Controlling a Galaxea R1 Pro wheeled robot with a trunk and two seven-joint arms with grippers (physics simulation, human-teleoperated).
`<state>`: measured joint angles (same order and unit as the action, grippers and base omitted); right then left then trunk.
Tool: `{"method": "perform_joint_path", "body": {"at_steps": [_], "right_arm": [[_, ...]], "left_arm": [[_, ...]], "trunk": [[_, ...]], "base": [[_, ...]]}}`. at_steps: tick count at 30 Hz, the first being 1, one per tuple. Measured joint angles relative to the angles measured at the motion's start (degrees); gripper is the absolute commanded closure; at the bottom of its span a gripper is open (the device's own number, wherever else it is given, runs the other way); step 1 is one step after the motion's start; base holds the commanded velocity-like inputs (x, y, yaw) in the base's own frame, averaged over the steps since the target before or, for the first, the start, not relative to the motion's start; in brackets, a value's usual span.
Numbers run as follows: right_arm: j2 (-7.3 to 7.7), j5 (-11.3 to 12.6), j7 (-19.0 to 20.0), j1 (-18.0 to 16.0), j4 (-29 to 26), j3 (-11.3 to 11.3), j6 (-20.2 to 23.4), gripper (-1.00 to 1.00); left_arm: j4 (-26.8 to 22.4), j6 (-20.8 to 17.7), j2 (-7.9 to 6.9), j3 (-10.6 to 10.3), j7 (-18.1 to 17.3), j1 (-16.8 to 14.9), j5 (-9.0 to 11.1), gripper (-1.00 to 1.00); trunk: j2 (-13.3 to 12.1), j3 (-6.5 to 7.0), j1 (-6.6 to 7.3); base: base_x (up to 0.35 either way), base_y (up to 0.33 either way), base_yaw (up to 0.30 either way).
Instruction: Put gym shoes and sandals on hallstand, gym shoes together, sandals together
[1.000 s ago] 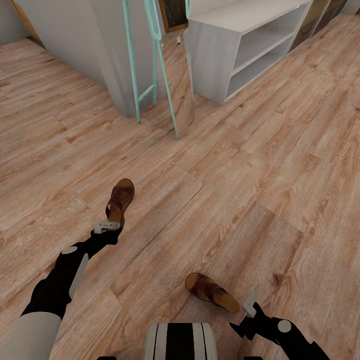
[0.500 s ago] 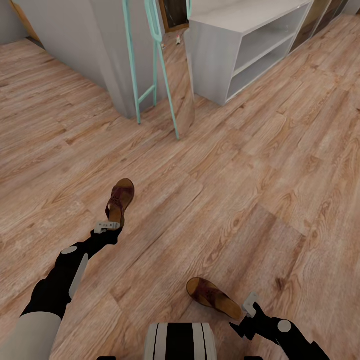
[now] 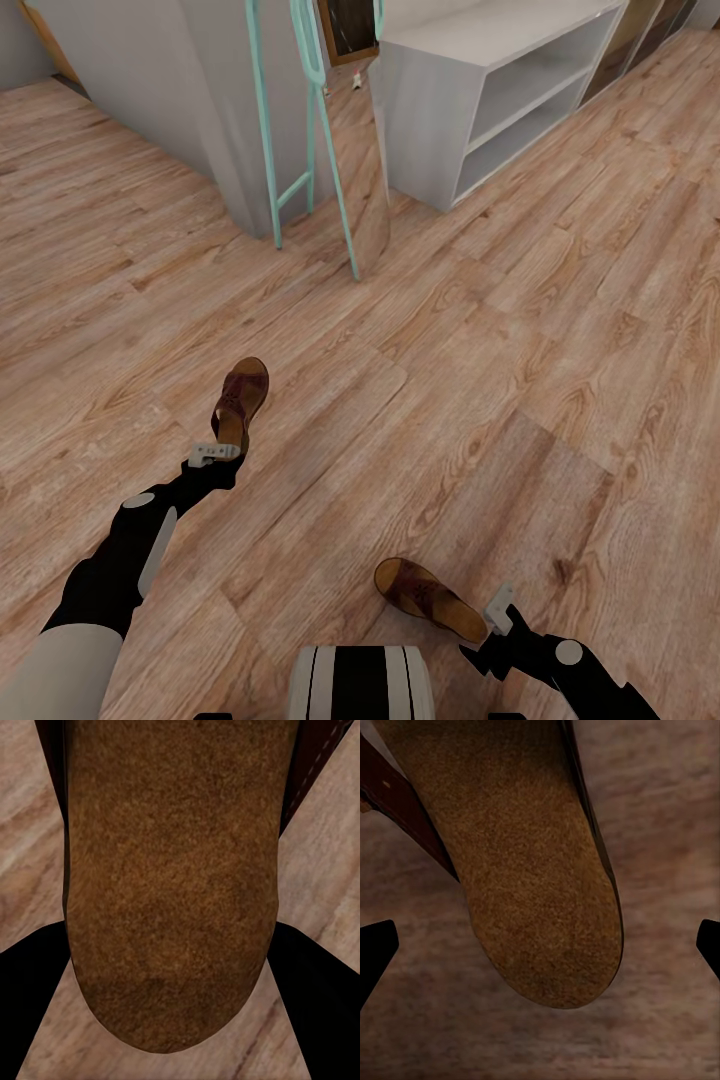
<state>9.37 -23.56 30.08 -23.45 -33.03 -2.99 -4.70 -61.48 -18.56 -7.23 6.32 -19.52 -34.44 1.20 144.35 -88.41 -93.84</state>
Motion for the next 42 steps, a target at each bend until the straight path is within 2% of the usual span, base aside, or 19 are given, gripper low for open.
{"method": "perform_joint_path", "body": {"at_steps": [10,22,34,38,42], "right_arm": [[0.00,0.0,0.0,0.0,0.0,0.0,0.0,-1.00],[0.00,0.0,0.0,0.0,0.0,0.0,0.0,-1.00],[0.00,0.0,0.0,0.0,0.0,0.0,0.0,-1.00],[0.00,0.0,0.0,0.0,0.0,0.0,0.0,-1.00],[0.00,0.0,0.0,0.0,0.0,0.0,0.0,-1.00]], "left_arm": [[-0.1,0.0,0.00,0.1,0.0,0.0,0.0,1.00],[-0.1,0.0,0.00,0.0,0.0,0.0,-0.1,1.00],[-0.4,0.0,0.00,0.0,0.0,-0.1,0.0,1.00],[-0.4,0.0,0.00,0.0,0.0,-0.1,-0.1,1.00],[-0.4,0.0,0.00,0.0,0.0,-0.1,0.0,1.00]], "trunk": [[0.0,0.00,0.00],[0.2,-2.91,-0.31],[0.2,-3.59,-0.31],[0.2,-4.50,-0.42],[0.2,-4.51,-0.41]], "base": [[0.000,0.000,0.000],[0.000,0.000,0.000],[0.000,0.000,0.000],[0.000,0.000,0.000],[0.000,0.000,0.000]]}}
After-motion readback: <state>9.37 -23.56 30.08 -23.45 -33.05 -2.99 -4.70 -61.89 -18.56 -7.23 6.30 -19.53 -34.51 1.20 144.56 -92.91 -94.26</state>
